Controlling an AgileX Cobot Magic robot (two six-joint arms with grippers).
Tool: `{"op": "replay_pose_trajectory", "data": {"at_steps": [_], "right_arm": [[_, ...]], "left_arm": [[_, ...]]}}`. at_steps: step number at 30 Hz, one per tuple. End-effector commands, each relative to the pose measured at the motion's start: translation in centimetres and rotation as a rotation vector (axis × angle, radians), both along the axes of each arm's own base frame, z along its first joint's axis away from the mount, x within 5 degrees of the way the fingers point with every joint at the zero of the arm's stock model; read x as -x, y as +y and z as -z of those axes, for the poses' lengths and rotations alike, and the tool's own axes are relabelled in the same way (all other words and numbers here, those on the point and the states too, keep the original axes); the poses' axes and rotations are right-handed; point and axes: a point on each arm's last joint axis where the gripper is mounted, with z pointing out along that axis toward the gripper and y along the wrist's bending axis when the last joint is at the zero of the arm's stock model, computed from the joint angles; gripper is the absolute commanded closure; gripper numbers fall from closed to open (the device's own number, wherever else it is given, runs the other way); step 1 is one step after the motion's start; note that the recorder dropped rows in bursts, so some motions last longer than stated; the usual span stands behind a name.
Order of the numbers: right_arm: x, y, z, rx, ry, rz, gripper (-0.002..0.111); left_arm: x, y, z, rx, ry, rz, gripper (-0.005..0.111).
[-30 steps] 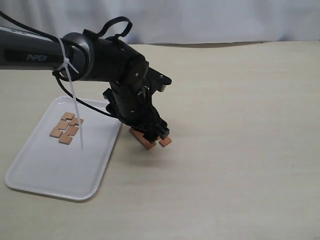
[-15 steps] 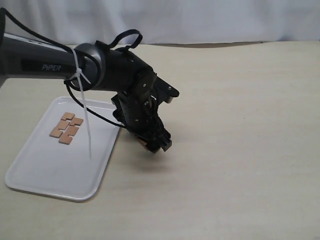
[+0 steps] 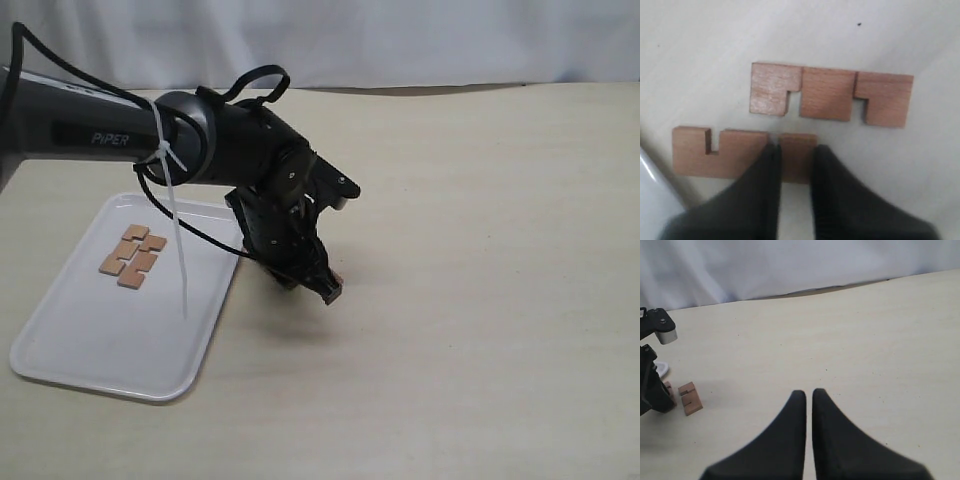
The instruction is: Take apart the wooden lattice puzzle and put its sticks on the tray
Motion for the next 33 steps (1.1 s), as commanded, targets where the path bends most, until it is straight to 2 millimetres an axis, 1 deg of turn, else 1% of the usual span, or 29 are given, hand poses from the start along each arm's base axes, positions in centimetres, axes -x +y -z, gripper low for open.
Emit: {"op": "replay_pose_trajectory", "data": {"at_steps": [1,5,6,7,8,11,13,16,18,23,25,29,33], "right_arm": [[0.0,0.0,0.0,-0.002,-0.006,0.003,0.104],[0.0,0.0,0.0,-0.002,-0.006,0.003,0.104],[0.0,0.0,0.0,-0.002,-0.006,0.003,0.104],[0.0,0.0,0.0,-0.002,-0.006,0.003,0.104],[0.0,0.0,0.0,-0.002,-0.006,0.003,0.104],[0.0,0.0,0.0,-0.002,-0.006,0.003,0.104],[0.0,0.0,0.0,-0.002,-0.006,0.003,0.104],[0.0,0.0,0.0,-0.002,-0.006,0.003,0.104],[0.0,0.0,0.0,-0.002,-0.006,0.003,0.104],[0.0,0.0,0.0,-0.002,-0.006,0.003,0.104],[0.0,0.0,0.0,-0.002,-0.006,0.003,0.104],[0.0,0.0,0.0,-0.002,-0.006,0.003,0.104],[0.0,0.0,0.0,-0.002,-0.006,0.003,0.104]], "left_arm": [[0.2,0.2,0.3,-0.031,0.026,0.019,0.107],[0.2,0.1,-1.2,-0.004,0.004,0.015,0.107],[0.2,0.1,-2.0,0.009,-0.011,0.015,0.107],[0.2,0.1,-2.3,0.014,-0.017,0.015,0.107],[0.2,0.1,-3.2,0.028,-0.032,0.015,0.107],[0.3,0.2,-4.8,0.056,-0.059,0.013,0.107],[0.5,0.1,-5.0,0.069,-0.049,-0.002,0.107],[0.5,0.2,-4.7,0.065,-0.043,-0.025,0.106],[0.4,0.1,-4.4,0.058,-0.038,-0.024,0.096],[0.3,0.2,-4.4,0.062,-0.042,-0.042,0.057],[-0.1,0.5,-4.5,0.065,-0.067,-0.085,0.046],[-1.0,1.1,-4.5,0.096,-0.091,-0.168,0.036],[-1.5,1.5,-4.6,0.12,-0.096,-0.233,0.025]]}}
